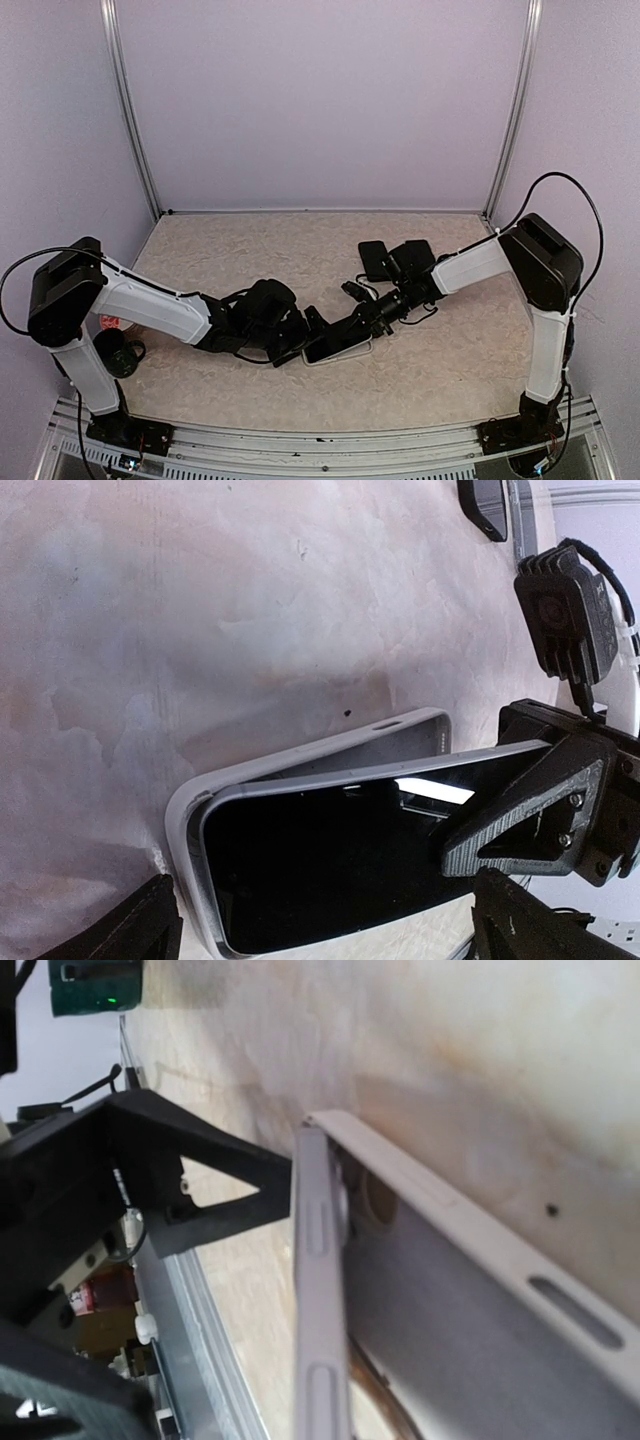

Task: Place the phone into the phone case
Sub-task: Install the phone on the phone case.

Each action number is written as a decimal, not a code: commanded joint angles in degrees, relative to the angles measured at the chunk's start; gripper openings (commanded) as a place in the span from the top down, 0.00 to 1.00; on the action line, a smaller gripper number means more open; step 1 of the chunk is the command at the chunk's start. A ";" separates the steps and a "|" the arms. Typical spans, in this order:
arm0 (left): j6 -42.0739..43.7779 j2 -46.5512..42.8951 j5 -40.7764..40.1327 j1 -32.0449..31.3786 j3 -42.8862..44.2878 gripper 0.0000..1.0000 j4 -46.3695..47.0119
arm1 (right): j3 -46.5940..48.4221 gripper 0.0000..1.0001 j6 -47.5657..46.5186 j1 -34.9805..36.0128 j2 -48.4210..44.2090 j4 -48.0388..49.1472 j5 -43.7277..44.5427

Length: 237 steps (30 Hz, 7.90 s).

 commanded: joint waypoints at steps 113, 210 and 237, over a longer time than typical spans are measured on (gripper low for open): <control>6.95 -0.10 17.18 4.06 -11.13 0.24 35.66 | -14.09 1.00 25.76 1.10 -4.23 46.06 -8.69; 6.52 -1.74 26.03 4.83 -16.88 0.89 55.18 | -3.54 0.52 -9.20 0.01 -15.89 -6.18 -5.70; 6.81 -1.48 25.70 4.86 -16.55 0.78 53.05 | -7.45 0.53 1.36 -1.67 -21.73 7.38 -11.10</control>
